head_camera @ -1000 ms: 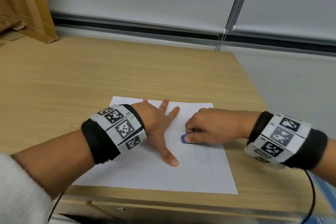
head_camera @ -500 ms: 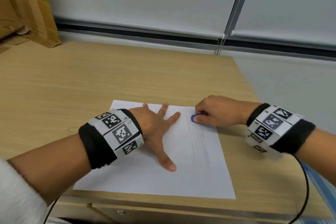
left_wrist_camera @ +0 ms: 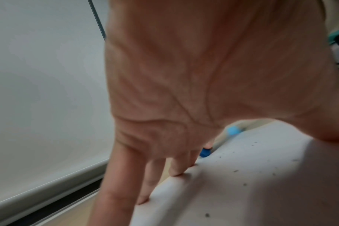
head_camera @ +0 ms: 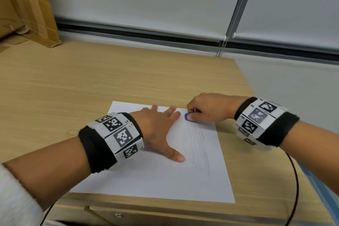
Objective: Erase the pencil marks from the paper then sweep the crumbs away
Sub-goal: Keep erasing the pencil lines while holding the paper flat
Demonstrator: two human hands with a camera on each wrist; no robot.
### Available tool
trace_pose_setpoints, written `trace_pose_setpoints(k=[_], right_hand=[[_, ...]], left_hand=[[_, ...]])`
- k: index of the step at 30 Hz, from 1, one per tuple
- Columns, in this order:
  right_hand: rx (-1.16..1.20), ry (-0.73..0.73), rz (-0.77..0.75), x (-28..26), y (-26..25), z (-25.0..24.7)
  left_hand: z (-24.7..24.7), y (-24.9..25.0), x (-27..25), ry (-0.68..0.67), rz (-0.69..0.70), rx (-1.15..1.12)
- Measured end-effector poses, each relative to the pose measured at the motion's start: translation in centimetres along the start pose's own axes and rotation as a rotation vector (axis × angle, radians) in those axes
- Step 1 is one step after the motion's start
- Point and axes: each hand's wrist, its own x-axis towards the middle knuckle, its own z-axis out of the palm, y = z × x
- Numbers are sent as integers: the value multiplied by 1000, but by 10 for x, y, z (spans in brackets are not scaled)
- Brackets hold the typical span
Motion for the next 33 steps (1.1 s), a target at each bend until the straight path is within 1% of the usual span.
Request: trace_pose_setpoints(k=[2, 4, 6, 9, 11, 14, 16, 20, 22, 25, 26, 30, 31, 33], right_hand=[[18, -66, -44, -4, -2, 0], [-23, -102, -58, -3, -5, -4], [-82, -58, -39, 4, -4, -9], [-107, 16, -1, 9, -2, -8], [-85, -16, -35, 2, -5, -1], [-32, -124, -97, -10, -13, -1], [-66, -110, -86, -2, -14, -8], [-86, -16, -36, 18, -14, -11], [-70, -35, -41, 10, -17, -4], [-13, -141, -96, -8, -22, 0], [-11, -152, -97, -9, -22, -3], [-70, -27, 3, 2, -6, -9], [-74, -21, 10, 1, -6, -7], [-64, -77, -26, -7, -10, -2]], left_hand=[[-1, 0, 0, -5, 1, 9], [-1, 0, -1, -8, 2, 22], [-2, 2, 0, -14, -2, 41], [-3, 1, 2, -8, -11, 53], [-3, 1, 1, 1, -7, 45], [-1, 1, 0, 19, 9, 54], [1, 1, 0, 34, 17, 61], [1, -2, 3, 36, -5, 70], [1, -2, 4, 27, -8, 66], [1, -3, 3, 21, 0, 55], [1, -3, 2, 18, 5, 45], [0, -2, 0, 18, 14, 36], [0, -2, 0, 24, 16, 38], [0, -2, -1, 24, 20, 33]])
